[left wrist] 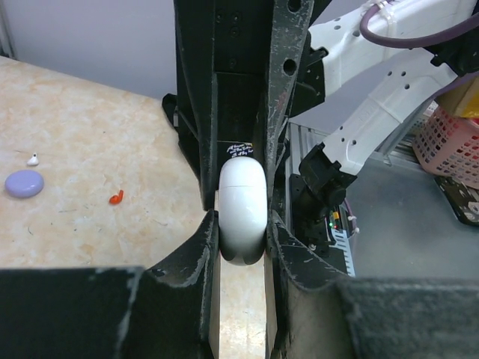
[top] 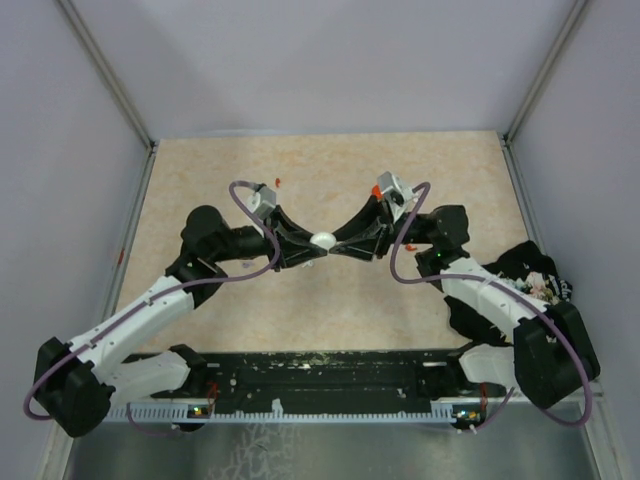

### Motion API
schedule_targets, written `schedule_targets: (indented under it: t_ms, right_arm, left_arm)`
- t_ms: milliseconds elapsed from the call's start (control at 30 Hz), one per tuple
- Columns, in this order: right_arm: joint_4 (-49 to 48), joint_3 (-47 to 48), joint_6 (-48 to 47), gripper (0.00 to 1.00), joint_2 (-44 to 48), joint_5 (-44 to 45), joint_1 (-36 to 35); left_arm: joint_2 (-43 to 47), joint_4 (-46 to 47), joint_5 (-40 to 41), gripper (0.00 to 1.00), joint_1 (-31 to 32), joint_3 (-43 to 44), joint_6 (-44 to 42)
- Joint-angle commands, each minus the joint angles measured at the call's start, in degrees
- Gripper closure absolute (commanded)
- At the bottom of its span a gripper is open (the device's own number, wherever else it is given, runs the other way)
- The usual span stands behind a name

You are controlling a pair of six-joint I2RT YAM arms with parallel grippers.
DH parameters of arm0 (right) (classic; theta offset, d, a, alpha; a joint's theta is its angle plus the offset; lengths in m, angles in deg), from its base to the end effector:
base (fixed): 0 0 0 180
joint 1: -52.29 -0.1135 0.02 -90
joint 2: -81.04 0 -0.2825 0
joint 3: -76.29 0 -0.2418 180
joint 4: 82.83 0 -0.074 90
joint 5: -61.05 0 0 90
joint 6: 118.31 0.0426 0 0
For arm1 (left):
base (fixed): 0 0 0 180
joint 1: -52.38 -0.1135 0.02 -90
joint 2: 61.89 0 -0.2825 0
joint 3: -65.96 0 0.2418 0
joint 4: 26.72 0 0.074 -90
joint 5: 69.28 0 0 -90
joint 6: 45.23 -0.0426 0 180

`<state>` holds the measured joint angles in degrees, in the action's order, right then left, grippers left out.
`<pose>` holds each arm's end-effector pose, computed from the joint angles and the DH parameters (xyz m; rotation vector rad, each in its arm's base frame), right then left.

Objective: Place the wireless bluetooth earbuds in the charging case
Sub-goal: Pick up the charging case at the center of the board, then open the charging case.

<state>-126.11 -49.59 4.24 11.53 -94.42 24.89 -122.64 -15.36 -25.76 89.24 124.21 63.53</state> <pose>0.1910 0.1427 0.3568 -1.0792 1.1060 1.4648 0.1620 -0.1601 0.3653 0.9442 1.3146 -1.3378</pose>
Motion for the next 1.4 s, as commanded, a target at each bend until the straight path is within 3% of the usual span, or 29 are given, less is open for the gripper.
schedule_targets:
  t_ms: [0, 133, 267, 367, 433, 500, 667, 933, 1133, 1367]
  right_arm:
    - [-13.69, 1.93, 8.82, 0.73, -1.96, -2.86, -0.56]
    - [-15.3, 4.22, 11.85, 0.99, -3.88, -6.24, -0.55]
    - [-9.06, 6.89, 9.21, 1.0, -3.2, -9.19, -0.55]
    - [11.1, 11.11, -3.47, 1.0, -0.77, -9.28, -0.55]
    - [38.46, 15.69, -19.1, 1.0, 1.25, -5.61, -0.63]
    - [57.07, 21.08, -32.35, 1.0, 1.72, -2.79, -0.73]
    - [78.22, 29.04, -44.49, 1.0, 0.18, 1.8, -1.05]
    - [92.4, 34.8, -54.15, 1.0, 0.21, 6.85, -1.78]
    - [95.96, 36.56, -56.58, 1.0, -0.25, 8.69, -2.74]
    - [96.27, 36.98, -57.87, 1.0, -0.83, 9.63, -4.59]
  left_arm:
    - [-0.65, 3.23, -2.46, 0.95, -0.3, 1.14, 0.37]
    - [-0.45, -1.31, -1.82, 0.85, -0.3, 2.45, -2.79]
    - [0.33, -9.32, -0.11, 0.71, -0.3, 4.33, -8.14]
    - [0.77, -15.77, 0.7, 0.62, -0.37, 5.96, -11.8]
    - [1.18, -18.51, 1.01, 0.57, -0.38, 6.73, -13.75]
    - [1.41, -19.93, 1.12, 0.53, -0.43, 7.14, -14.79]
    - [0.78, -21.74, -0.73, 0.45, -0.71, 8.34, -15.97]
    - [0.3, -23.89, -1.33, 0.41, -1.07, 9.34, -18.0]
    - [-2.26, -22.64, -3.32, 0.41, -1.18, 9.73, -18.12]
    - [-3.96, -17.81, -6.4, 0.55, -1.18, 9.16, -15.41]
